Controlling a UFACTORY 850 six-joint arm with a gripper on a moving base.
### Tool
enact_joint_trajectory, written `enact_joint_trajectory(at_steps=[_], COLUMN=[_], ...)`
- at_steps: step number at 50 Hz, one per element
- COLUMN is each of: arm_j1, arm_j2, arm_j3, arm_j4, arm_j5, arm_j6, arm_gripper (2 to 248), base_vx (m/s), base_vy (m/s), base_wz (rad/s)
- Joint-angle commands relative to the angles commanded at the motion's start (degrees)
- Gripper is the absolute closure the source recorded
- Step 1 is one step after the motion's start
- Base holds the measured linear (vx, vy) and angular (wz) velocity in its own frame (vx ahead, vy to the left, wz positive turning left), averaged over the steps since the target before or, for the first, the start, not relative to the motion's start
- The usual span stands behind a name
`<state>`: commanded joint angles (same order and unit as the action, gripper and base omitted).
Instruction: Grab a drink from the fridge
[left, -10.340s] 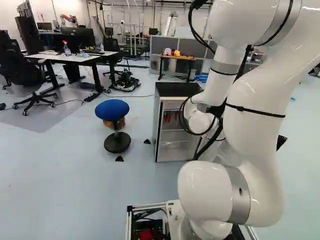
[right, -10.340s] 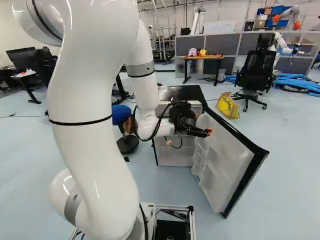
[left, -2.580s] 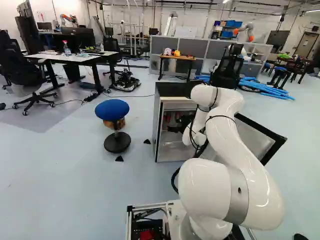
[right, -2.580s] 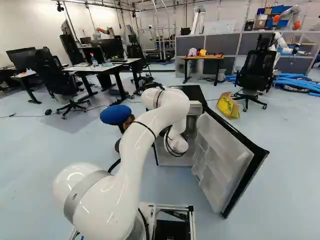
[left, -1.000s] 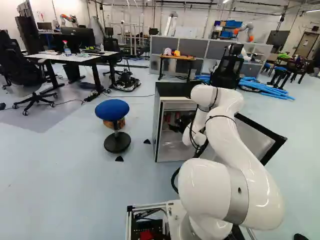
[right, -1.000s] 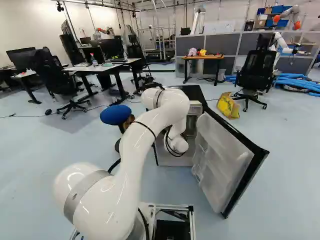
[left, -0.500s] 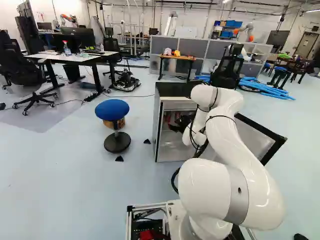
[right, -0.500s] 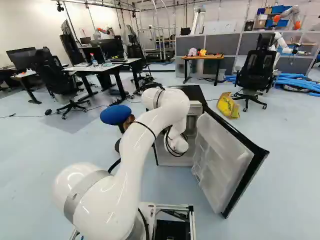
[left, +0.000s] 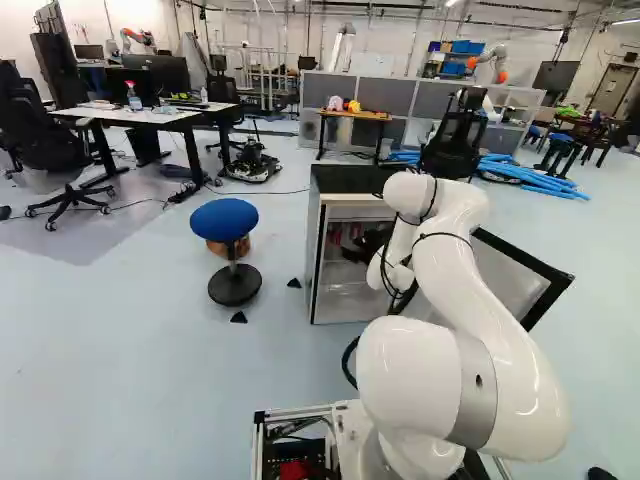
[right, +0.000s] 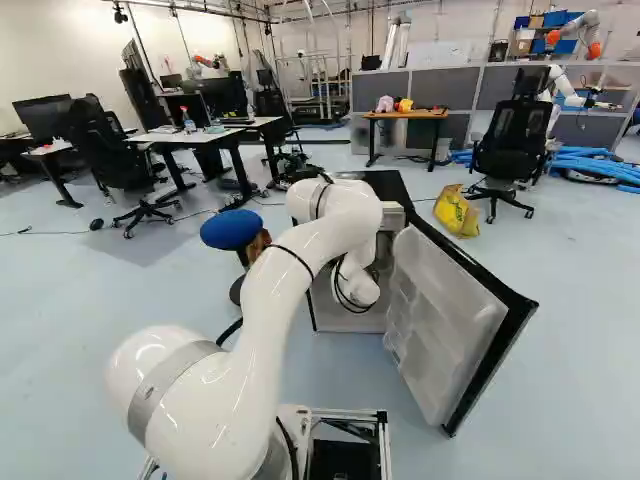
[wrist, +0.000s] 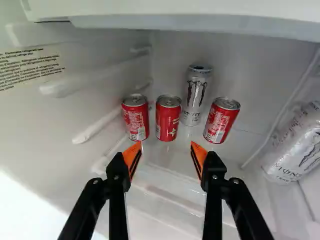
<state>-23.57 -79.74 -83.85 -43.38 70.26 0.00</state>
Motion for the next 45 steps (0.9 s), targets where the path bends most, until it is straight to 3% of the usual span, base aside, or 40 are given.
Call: enact_joint_trajectory(at_steps=[45], arm_j1=[1.63], arm_j2=[-5.80], arm_j3=[-11.24], arm_j4=[0.00], arm_j5=[0.00], arm_j6=[0.00], arm_gripper=[96], base_vx=[0.000], base_vy=[0.000], base_wz=[0.000])
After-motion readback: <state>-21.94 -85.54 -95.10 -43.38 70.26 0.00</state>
